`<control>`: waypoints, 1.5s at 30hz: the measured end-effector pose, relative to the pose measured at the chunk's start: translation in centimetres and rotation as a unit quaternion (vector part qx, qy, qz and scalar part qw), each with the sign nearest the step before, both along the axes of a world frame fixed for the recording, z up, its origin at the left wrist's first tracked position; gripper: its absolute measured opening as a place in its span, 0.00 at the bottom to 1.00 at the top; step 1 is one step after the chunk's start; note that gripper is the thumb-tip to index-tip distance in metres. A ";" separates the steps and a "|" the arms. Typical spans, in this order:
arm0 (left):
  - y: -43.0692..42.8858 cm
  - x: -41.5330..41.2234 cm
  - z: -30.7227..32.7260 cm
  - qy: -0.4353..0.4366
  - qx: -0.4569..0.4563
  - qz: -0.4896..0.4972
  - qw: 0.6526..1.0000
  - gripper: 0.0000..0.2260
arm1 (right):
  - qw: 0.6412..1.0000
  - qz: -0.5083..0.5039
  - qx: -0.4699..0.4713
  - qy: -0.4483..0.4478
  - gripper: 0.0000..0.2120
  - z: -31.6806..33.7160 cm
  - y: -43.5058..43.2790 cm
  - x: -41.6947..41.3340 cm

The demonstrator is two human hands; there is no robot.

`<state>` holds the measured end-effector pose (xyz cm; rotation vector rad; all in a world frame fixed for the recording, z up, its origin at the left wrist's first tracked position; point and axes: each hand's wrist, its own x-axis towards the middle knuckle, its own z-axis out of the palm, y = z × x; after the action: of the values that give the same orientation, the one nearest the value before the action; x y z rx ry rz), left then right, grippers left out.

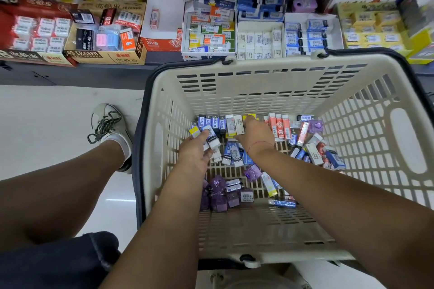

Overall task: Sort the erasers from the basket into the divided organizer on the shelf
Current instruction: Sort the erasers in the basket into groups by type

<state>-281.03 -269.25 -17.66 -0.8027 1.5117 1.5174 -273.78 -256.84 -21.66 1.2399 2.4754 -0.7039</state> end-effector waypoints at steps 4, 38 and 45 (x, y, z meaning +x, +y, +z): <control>-0.2 0.0 0.4 -0.006 0.005 0.009 1.000 0.03 | 1.000 -0.006 0.006 -0.005 0.03 -0.3 0.1 0.3; -0.8 -3.2 10.8 0.065 0.080 -0.108 0.989 0.09 | 0.922 -0.308 -0.217 0.087 0.15 -0.4 0.4 -1.4; -1.3 -3.2 10.3 0.073 0.117 -0.103 0.985 0.07 | 0.949 -0.210 -0.203 0.122 0.15 2.9 -0.9 -0.5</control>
<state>-284.27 -270.58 -7.35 -0.3923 1.4375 1.5877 -274.24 -257.78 -18.71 1.5965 2.0851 -1.4705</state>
